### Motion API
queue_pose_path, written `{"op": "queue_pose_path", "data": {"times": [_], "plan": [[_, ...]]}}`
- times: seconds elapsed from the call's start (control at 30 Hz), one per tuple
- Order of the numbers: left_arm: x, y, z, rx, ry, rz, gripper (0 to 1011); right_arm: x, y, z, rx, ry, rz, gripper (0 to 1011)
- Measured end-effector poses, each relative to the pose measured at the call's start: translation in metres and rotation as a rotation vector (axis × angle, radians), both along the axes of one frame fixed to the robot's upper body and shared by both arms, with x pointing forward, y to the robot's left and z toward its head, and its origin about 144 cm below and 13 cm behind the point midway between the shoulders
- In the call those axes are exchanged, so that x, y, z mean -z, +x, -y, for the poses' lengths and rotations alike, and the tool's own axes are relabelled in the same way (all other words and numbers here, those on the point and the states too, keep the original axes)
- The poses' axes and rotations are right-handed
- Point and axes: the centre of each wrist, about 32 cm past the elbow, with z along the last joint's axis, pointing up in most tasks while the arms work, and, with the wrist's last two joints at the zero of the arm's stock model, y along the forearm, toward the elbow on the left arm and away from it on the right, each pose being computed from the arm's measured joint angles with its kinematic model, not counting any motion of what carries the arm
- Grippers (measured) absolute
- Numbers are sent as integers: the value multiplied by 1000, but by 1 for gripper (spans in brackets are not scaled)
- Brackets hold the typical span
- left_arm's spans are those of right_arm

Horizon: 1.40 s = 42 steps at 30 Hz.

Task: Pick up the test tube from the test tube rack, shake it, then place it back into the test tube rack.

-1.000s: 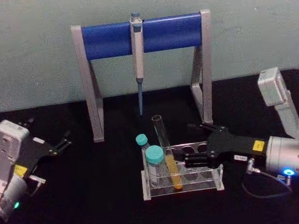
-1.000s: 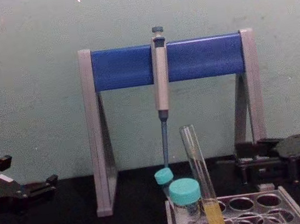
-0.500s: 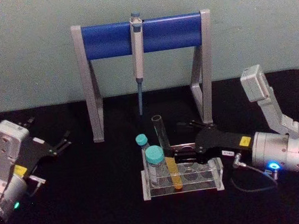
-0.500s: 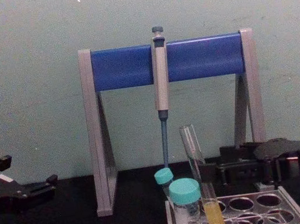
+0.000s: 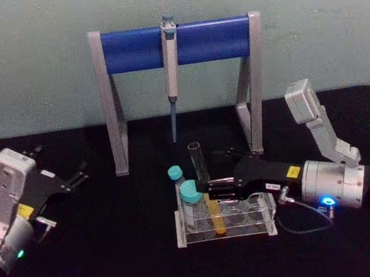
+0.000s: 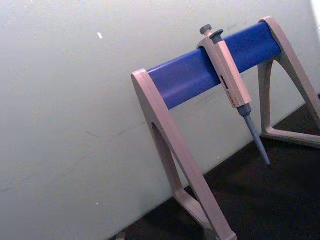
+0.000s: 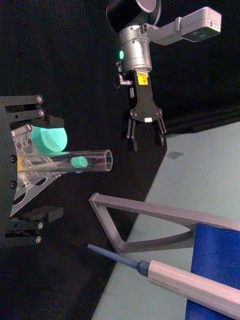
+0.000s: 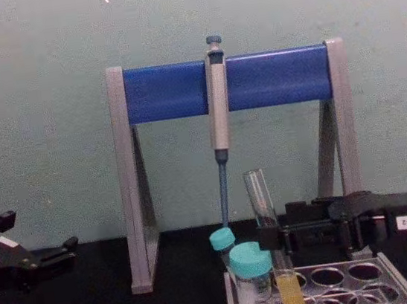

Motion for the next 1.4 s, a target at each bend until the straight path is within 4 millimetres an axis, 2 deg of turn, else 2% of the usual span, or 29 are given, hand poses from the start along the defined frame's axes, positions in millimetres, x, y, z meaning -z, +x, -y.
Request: {"op": "queue_pose_path", "data": {"times": [0.87, 1.23, 1.27, 1.4], "plan": [[0, 0, 0, 0, 0, 0, 1001, 1, 2, -3, -6, -1, 0, 985], [0, 0, 0, 0, 0, 0, 1001, 1, 2, -3, -5, 0, 0, 704], [0, 0, 0, 0, 0, 0, 1002, 1, 2, -3, -5, 0, 0, 637], [0, 0, 0, 0, 0, 0, 1001, 1, 2, -3, -5, 1, 0, 510]]}}
